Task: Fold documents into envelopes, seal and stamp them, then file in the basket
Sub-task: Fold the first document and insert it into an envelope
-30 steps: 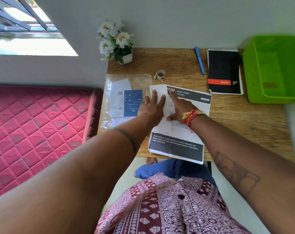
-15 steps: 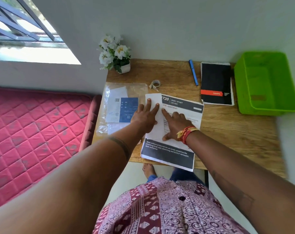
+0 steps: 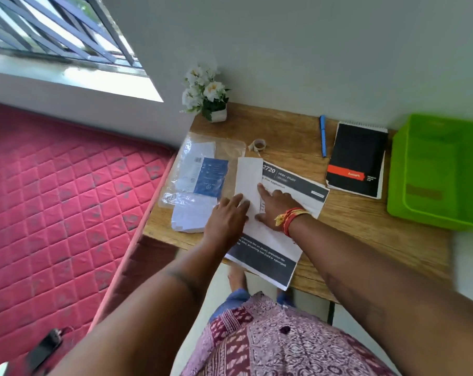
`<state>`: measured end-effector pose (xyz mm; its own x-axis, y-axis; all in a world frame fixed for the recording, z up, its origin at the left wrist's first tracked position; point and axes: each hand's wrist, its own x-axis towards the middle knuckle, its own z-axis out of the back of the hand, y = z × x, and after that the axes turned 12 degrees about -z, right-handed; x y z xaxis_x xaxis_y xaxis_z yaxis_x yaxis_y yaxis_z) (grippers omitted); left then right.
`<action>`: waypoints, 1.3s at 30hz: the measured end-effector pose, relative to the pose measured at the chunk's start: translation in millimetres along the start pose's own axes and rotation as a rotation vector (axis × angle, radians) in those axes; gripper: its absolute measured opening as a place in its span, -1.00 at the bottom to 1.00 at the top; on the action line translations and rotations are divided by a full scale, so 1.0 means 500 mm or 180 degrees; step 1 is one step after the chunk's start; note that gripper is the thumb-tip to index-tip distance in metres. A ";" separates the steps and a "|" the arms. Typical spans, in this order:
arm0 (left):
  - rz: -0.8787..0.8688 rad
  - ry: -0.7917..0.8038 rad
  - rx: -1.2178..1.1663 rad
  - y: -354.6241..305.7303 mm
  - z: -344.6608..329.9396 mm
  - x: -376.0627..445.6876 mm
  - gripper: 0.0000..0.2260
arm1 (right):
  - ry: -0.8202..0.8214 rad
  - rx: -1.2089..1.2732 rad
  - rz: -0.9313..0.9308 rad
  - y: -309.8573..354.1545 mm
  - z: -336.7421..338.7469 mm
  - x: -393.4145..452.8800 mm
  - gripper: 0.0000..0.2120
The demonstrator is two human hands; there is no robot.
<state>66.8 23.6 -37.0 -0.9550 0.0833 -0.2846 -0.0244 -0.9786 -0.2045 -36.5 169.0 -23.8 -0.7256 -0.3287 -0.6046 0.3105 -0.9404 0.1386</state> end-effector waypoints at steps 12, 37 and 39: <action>0.0519 -0.0641 -0.0474 -0.037 0.052 -0.034 -0.72 | -0.0537 0.0642 0.0486 -0.025 0.003 -0.025 -0.56; 0.2362 -0.1627 -0.2171 0.120 0.023 -0.240 -0.75 | -0.0518 0.1097 0.0602 0.234 -0.075 -0.093 -0.55; 0.2551 -0.1684 -0.2511 0.137 0.016 -0.233 -0.74 | -0.0497 0.1473 0.0168 0.250 -0.087 -0.092 -0.54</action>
<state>174.1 -54.7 -10.2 -0.6250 -0.7507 -0.2141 0.6297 -0.3228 -0.7066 62.5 70.5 -12.7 -0.8107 -0.3528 -0.4673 0.0695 -0.8505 0.5214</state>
